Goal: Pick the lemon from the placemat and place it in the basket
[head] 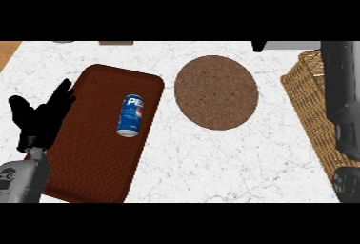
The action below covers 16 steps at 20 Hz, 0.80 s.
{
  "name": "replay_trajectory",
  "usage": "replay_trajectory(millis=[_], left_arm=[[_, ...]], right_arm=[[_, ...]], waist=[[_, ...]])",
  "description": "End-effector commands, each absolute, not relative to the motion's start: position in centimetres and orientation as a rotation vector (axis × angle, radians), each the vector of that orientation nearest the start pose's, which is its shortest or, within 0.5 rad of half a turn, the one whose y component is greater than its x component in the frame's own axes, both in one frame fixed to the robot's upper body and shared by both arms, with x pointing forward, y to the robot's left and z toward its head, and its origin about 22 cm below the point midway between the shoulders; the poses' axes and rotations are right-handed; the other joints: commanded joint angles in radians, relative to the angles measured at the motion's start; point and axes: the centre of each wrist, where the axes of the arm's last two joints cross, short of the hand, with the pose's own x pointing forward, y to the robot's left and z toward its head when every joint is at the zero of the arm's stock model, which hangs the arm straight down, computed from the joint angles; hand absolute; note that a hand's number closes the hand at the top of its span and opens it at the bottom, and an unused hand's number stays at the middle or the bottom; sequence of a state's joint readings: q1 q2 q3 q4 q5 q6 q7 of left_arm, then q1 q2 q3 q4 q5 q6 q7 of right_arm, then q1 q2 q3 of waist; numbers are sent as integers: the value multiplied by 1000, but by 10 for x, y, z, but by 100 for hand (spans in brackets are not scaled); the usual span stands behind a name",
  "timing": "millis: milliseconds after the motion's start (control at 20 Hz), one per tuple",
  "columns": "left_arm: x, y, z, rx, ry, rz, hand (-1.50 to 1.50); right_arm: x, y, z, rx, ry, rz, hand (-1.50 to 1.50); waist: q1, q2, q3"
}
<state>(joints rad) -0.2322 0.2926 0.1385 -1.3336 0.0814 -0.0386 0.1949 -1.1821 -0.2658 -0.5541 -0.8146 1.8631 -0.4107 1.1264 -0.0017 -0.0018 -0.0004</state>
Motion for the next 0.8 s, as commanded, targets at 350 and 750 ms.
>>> replay_trajectory(millis=[350,750], left_arm=[[288,320,35,204,-1370,-75,0],[294,323,51,196,-1395,-88,0]], right_arm=[[416,-312,205,-1902,-685,-693,150],[396,-335,172,-1809,-743,-667,-150]], waist=[[-1,2,0],[3,1,1]])
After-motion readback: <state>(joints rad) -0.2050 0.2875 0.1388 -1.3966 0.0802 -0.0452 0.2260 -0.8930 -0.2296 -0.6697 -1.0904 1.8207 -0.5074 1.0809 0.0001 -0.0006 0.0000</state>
